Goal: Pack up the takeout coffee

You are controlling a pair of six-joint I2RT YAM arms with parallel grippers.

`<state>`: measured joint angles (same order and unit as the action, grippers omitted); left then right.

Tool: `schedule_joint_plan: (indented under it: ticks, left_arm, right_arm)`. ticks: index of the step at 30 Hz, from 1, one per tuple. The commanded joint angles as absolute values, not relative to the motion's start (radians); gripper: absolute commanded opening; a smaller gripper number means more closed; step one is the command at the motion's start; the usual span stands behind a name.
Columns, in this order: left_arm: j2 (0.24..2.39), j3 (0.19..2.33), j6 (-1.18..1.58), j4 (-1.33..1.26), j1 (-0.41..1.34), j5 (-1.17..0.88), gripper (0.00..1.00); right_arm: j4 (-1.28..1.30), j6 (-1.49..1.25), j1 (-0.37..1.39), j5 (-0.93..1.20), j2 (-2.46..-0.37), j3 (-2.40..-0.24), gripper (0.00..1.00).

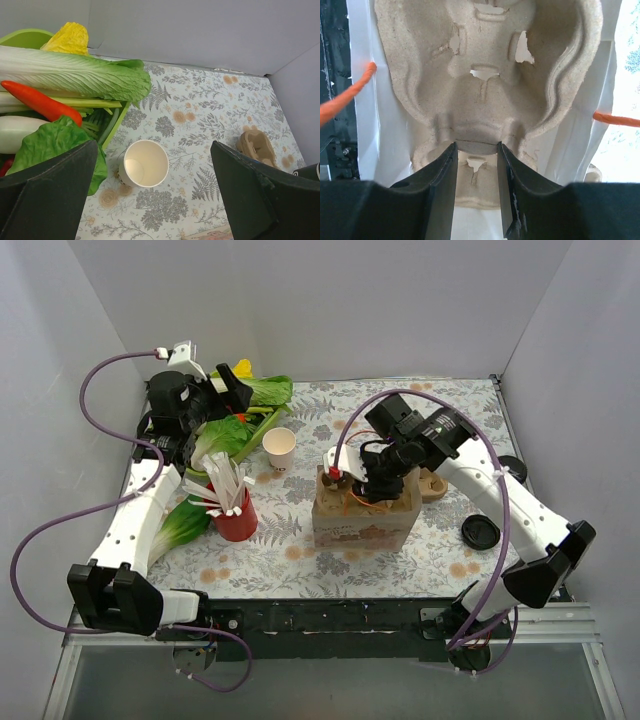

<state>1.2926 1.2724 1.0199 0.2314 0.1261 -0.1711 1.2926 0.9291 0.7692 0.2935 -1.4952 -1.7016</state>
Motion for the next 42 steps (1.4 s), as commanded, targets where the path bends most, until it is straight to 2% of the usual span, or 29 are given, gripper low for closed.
schedule_joint_plan:
  ticks: [1, 8, 16, 19, 24, 27, 31, 35, 42]
  left_arm:
    - [1.295, 1.330, 1.008, 0.201, 0.120, -0.195, 0.98]
    - [1.313, 1.367, 0.985, 0.212, 0.112, -0.210, 0.98]
    - [1.330, 1.374, 1.022, 0.192, 0.092, -0.279, 0.98]
    - [1.348, 1.379, 1.008, 0.179, 0.094, -0.408, 0.98]
    - [1.377, 1.371, 0.990, 0.179, 0.123, -0.784, 0.98]
    - [1.373, 1.330, 0.928, 0.181, 0.150, -0.874, 0.98]
    - [1.400, 1.351, 0.882, 0.196, 0.195, -0.913, 0.98]
    - [1.459, 1.443, 0.732, 0.348, 0.323, -0.856, 0.98]
    - [1.483, 1.480, 0.672, 0.425, 0.385, -0.839, 0.98]
  right_arm:
    - [1.305, 0.908, 0.775, 0.293, -1.408, -1.683, 0.01]
    - [1.302, 0.911, 0.764, 0.249, -1.322, -1.563, 0.01]
    - [1.293, 0.880, 0.756, 0.275, -1.338, -1.644, 0.01]
    - [1.278, 0.884, 0.756, 0.281, -1.330, -1.672, 0.01]
    - [1.304, 0.867, 0.756, 0.270, -1.347, -1.687, 0.01]
    - [1.302, 0.858, 0.756, 0.268, -1.336, -1.663, 0.01]
    - [1.279, 0.848, 0.756, 0.275, -1.328, -1.637, 0.01]
    - [1.305, 0.867, 0.755, 0.268, -1.344, -1.649, 0.01]
    - [1.305, 0.879, 0.756, 0.199, -1.310, -1.606, 0.01]
